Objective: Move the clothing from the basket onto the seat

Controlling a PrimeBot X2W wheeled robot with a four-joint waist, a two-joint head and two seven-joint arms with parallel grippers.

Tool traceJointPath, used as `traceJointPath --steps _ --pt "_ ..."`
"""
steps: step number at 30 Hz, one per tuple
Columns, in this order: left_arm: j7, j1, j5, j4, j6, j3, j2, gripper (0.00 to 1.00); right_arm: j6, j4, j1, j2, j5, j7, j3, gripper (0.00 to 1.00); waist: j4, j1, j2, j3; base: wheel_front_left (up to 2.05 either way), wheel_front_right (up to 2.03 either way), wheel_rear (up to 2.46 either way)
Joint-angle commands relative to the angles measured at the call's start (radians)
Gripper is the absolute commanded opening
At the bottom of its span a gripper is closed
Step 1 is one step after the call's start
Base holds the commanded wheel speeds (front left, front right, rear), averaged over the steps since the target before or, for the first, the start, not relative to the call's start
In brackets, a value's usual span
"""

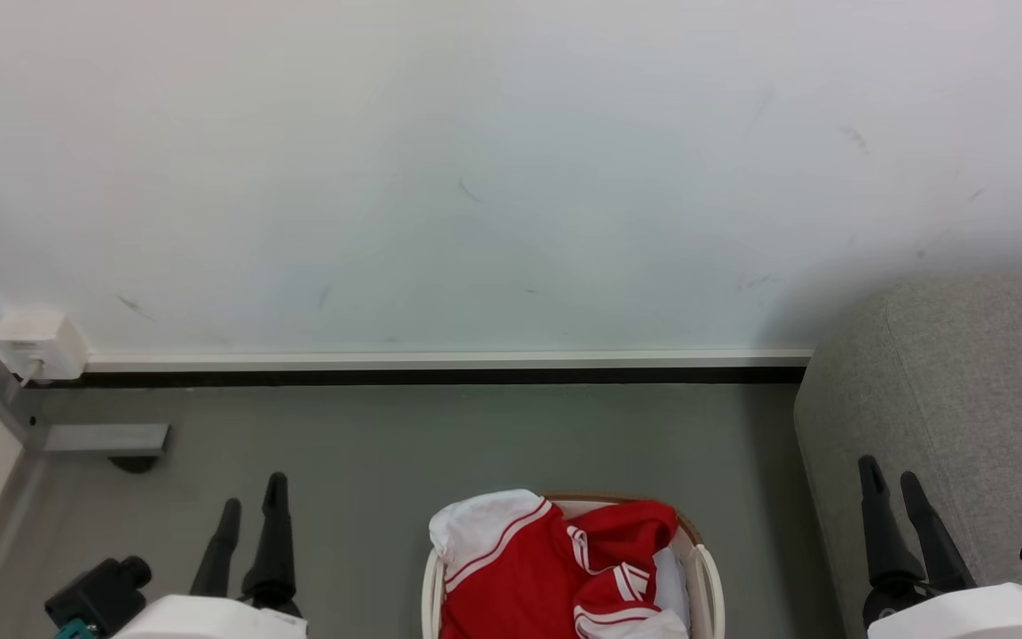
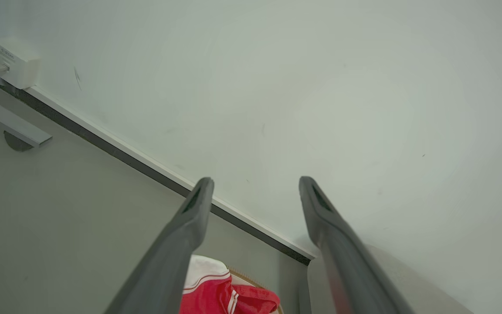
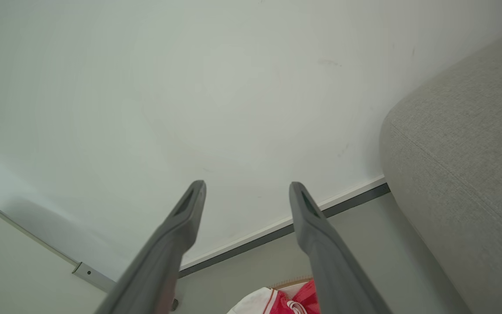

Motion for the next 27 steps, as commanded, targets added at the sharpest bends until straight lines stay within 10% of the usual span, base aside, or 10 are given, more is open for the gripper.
traceJointPath --steps 1,27 --pt "-0.015 -0.003 0.044 -0.011 0.007 -0.008 0.015 1.00 -0.001 0.001 -0.007 -0.003 -0.044 -0.013 0.004 1.00 0.000 0.0000 0.0000 -0.001 0.00 0.00 0.00" --pt "-0.084 0.016 0.315 0.001 0.084 -0.079 0.048 1.00 -0.001 0.030 -0.016 -0.008 -0.308 -0.081 0.057 1.00 -0.015 0.0000 0.0000 -0.015 0.00 0.00 0.00"
